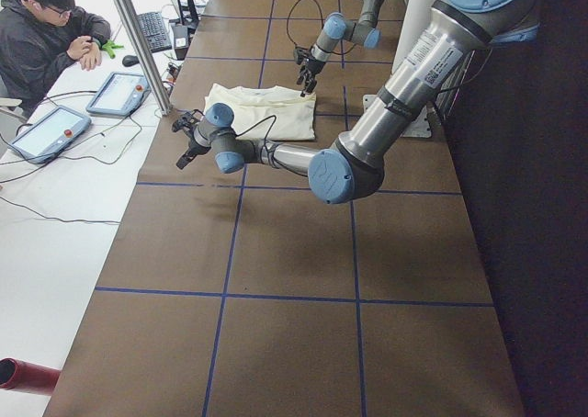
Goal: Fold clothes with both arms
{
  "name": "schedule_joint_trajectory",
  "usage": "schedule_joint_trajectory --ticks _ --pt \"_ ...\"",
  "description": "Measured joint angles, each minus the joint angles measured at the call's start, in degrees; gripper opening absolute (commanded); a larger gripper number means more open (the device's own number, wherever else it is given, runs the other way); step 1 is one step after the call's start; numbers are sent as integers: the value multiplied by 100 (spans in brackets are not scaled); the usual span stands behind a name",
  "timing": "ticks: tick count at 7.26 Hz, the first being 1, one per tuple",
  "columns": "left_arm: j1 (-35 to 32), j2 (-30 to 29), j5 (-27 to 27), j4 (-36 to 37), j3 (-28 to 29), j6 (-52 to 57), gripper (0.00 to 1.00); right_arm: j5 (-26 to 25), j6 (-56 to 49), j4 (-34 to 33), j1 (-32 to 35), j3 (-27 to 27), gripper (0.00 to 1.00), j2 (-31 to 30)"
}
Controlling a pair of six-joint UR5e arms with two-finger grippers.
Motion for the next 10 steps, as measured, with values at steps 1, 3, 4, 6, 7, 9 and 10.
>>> schedule_joint_trajectory --ticks 1,3,4,6,7,9,10 --pt "0 6 0 0 -1 -3 100 -250 -206 -64 -190 25 63 -30" --pt "0 23 -5 -2 -2 -5 100 -579 -434 -121 -430 32 36 -179" --pt "0 39 -7 -6 -1 -4 100 -633 -460 -126 -480 32 7 -241" --pt "0 52 -9 -8 -2 2 100 -661 -472 -128 -503 41 0 -264" --pt "0 54 -9 -9 -2 3 100 -663 -473 -121 -479 55 0 -260" --pt "0 55 -9 -9 -11 3 100 -676 -472 -103 -411 88 0 -263" --pt "0 54 -9 -9 -15 3 100 -678 -451 -93 -387 127 0 -280"
